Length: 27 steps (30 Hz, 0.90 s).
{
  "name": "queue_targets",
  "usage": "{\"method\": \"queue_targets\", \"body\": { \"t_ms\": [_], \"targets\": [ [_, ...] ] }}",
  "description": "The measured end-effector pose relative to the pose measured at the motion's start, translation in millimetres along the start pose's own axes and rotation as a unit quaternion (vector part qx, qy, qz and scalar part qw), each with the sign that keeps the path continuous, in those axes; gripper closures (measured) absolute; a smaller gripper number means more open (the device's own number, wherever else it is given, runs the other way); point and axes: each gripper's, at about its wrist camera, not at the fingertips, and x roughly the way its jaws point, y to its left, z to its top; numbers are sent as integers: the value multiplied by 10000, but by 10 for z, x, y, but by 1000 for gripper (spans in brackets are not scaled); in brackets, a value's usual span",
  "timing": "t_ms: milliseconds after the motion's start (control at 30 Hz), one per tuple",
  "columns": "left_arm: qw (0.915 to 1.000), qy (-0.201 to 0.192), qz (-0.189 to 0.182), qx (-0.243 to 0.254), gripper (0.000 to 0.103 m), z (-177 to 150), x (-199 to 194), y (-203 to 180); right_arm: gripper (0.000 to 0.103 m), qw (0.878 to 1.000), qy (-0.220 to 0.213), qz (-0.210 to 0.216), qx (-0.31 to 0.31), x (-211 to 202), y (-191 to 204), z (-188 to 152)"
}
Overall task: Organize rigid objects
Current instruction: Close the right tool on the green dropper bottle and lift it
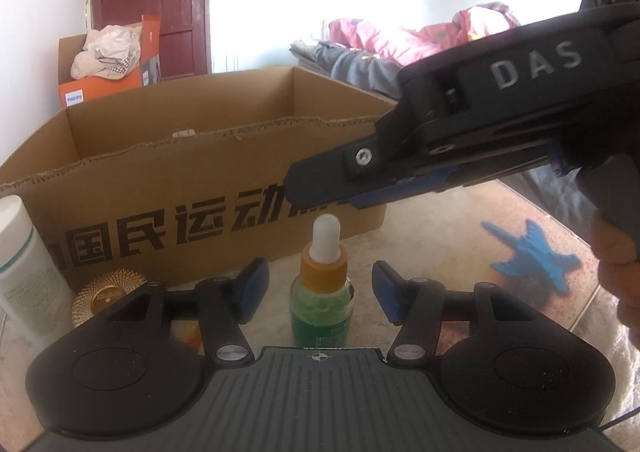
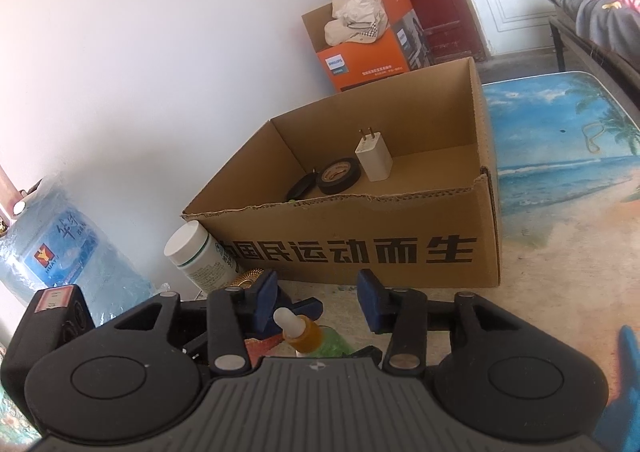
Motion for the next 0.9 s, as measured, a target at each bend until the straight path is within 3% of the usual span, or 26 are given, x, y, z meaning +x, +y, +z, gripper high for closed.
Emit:
{"method": "queue_targets", "body": {
  "t_ms": [233,500,667,900],
  "targets": [
    [9999,134,-58,76,48,-84,52,-9,55,9996,254,58,-131,51,44,-108],
    [9997,151,21,207,57,-154,84,-61,55,9987,441,-45,-232,188,72,-180],
    [9997,171,55,179,71,-164,113,-77,56,9981,487,-157,-346,237,85,-200],
    [9994,87,84,314,72,-222,96,-146,68,9980,406,-203,-435,209,106,-200]
  ]
}}
